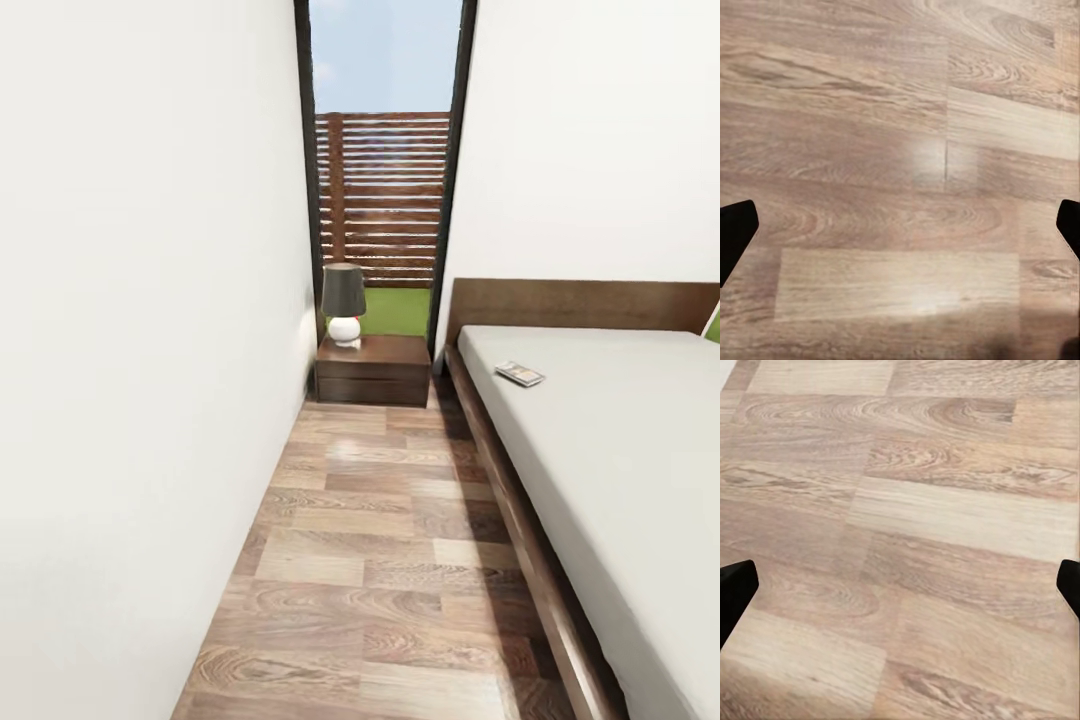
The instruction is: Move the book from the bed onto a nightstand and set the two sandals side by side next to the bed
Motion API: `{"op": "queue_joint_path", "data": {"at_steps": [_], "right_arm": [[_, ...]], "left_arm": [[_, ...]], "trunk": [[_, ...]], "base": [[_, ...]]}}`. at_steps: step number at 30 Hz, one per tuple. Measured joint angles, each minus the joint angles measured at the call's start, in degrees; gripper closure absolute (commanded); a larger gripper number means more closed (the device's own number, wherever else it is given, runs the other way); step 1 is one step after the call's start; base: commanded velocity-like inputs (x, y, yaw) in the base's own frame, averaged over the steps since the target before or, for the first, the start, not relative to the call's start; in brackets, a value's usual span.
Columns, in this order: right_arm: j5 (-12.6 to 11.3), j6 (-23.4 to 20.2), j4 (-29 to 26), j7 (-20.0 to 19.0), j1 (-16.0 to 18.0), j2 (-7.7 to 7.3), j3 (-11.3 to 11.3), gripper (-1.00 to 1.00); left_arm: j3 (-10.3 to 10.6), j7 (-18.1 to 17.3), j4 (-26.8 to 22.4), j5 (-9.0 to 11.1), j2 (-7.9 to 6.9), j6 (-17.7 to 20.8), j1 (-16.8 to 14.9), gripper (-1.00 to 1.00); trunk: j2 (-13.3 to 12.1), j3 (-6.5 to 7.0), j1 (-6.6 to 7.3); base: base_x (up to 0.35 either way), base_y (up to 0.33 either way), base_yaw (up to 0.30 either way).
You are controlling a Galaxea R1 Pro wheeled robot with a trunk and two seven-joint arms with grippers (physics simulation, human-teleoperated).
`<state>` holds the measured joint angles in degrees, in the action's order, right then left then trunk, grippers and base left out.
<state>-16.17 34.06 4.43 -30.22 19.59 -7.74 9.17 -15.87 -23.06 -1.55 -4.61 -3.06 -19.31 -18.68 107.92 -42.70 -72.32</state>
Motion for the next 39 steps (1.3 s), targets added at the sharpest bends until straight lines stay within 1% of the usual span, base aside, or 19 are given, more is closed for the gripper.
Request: {"op": "queue_joint_path", "data": {"at_steps": [3, 12, 24, 31, 39], "right_arm": [[0.0, -0.03, 0.0, 0.0, 0.0, 0.0, 0.0, -1.0], [-0.08, -0.05, 0.0, -0.08, 0.0, 0.0, 0.0, -1.0], [-0.08, -0.21, 0.0, -0.09, 0.0, 0.0, 0.0, -1.0], [-0.09, -0.22, -0.03, -0.09, -0.01, -0.01, 0.0, -1.0], [-0.09, -0.23, -0.02, -0.09, 0.0, 0.0, 0.0, -1.0]], "left_arm": [[0.0, 0.01, 0.0, -0.02, 0.0, 0.0, 0.0, -1.0], [0.0, -0.02, 0.0, -0.16, 0.0, 0.01, 0.0, -1.0], [0.0, 0.0, 0.0, -0.16, 0.0, 0.01, 0.0, -1.0], [0.0, 0.01, 0.01, -0.16, 0.0, 0.01, -0.01, -1.0], [0.0, 0.0, 0.0, -0.16, 0.0, 0.01, 0.0, -1.0]], "trunk": [[0.0, 0.0, 0.0], [0.0, 0.0, -0.02], [0.0, 0.0, -0.01], [0.0, 0.0, -0.03], [0.0, 0.0, -0.03]], "base": [[0.262, 0.0, 0.0], [0.077, 0.0, 0.0], [0.271, 0.0, -0.004], [0.031, 0.0, -0.174], [0.011, 0.0, -0.023]]}}
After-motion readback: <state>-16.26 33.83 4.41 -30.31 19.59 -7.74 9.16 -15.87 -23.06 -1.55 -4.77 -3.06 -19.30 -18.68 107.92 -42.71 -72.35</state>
